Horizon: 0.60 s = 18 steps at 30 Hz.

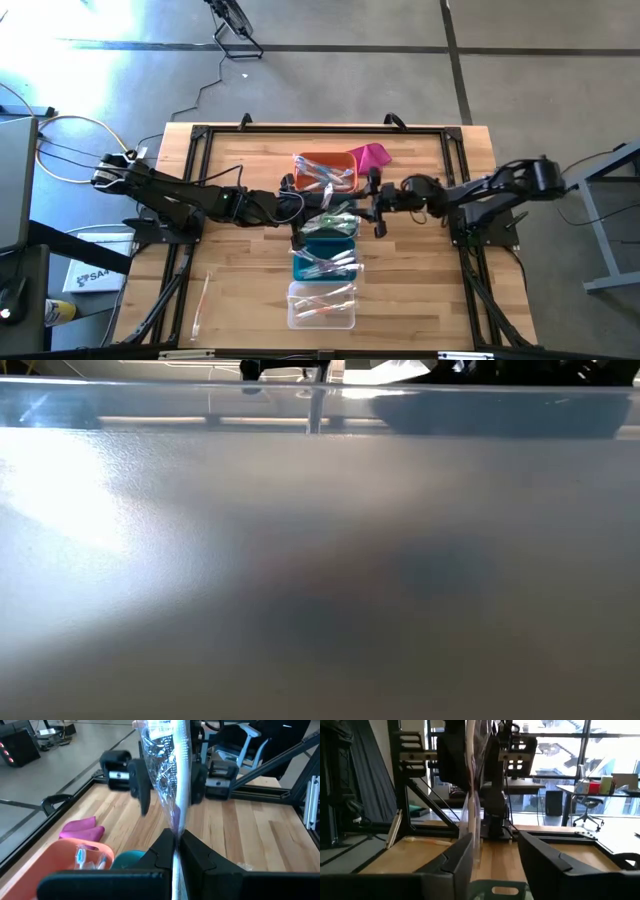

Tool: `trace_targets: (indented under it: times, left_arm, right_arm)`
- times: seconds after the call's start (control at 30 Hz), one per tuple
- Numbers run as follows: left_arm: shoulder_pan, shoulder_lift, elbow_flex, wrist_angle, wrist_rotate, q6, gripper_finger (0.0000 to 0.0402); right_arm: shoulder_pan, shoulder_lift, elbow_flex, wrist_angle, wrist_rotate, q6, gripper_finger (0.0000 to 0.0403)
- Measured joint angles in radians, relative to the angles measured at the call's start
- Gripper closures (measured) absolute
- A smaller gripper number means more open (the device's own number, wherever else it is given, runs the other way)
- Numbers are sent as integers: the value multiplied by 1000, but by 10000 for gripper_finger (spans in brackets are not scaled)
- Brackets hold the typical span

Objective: Pick & Place Toothbrushes
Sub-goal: Put the purple toothbrush into the blue bin

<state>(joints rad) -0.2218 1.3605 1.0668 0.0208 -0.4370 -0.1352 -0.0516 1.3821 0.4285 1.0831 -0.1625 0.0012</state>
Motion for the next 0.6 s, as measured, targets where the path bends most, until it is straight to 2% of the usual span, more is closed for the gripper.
trace_targets:
  times: [0.13, 0.33, 0.6]
  left_arm:
    - [0, 11, 0, 1, 0, 0, 391]
    - [0, 30, 0, 4, -2, -8, 391]
    - [0, 60, 1, 49, -3, -8, 391]
  right_arm:
    - [9, 78, 59, 1, -6, 26, 236]
    - [22, 165, 136, -1, -128, 59, 230]
    - [35, 213, 177, -11, -121, 58, 229]
